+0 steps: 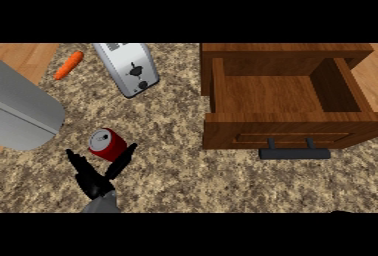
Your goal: Pick up the can, place it into the drawer and close the drawer
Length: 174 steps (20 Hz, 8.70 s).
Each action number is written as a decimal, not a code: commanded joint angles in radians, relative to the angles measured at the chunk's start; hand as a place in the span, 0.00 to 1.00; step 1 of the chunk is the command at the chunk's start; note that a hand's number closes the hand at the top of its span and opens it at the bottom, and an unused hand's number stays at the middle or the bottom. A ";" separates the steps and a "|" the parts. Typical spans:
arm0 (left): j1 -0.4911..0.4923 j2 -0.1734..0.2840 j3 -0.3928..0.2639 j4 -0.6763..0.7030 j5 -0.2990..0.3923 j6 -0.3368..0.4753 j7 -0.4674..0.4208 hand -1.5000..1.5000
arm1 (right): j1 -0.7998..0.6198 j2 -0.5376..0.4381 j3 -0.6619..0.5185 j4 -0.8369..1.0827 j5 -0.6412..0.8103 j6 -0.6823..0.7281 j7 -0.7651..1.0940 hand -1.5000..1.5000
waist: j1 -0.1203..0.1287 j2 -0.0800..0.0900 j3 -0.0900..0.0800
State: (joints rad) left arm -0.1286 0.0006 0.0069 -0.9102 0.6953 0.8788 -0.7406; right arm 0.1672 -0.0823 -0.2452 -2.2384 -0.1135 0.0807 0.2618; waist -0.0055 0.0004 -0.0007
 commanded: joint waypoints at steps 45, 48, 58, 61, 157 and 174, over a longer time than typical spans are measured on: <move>-0.607 0.128 -0.137 0.301 -0.305 -0.763 0.303 1.00 | -0.090 -0.024 -0.065 -0.019 0.026 -0.002 0.045 0.00 | -0.002 -0.001 0.001; -0.576 0.093 -0.210 0.089 -0.333 -0.679 0.458 1.00 | -0.091 -0.014 -0.062 0.036 0.076 -0.015 0.004 0.00 | 0.023 -0.010 0.002; -0.776 0.050 -0.218 -0.117 -0.374 -0.531 0.794 1.00 | -0.081 -0.037 -0.107 0.020 -0.006 0.019 0.024 0.00 | 0.007 -0.006 0.002; -0.877 0.055 -0.201 -0.090 -0.401 -0.513 0.860 1.00 | -0.105 -0.057 -0.113 0.019 -0.002 0.016 0.049 0.00 | 0.000 -0.003 0.001; -1.348 0.171 -0.300 0.365 -0.192 -0.295 0.890 0.00 | -1.129 -0.074 0.221 1.708 1.199 -0.735 -0.304 0.00 | 0.097 0.010 0.002; -1.136 0.301 -0.326 0.101 -0.202 -0.365 0.979 0.00 | -1.365 -0.077 0.094 1.877 1.100 -0.737 -0.417 0.00 | 0.115 0.014 0.002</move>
State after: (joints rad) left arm -1.3051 0.2812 -0.3158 -0.7567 0.4967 0.5140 0.2253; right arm -1.1267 -0.1879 -0.0908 -0.3449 1.0580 -0.6315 -0.1181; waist 0.1021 0.0247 0.0071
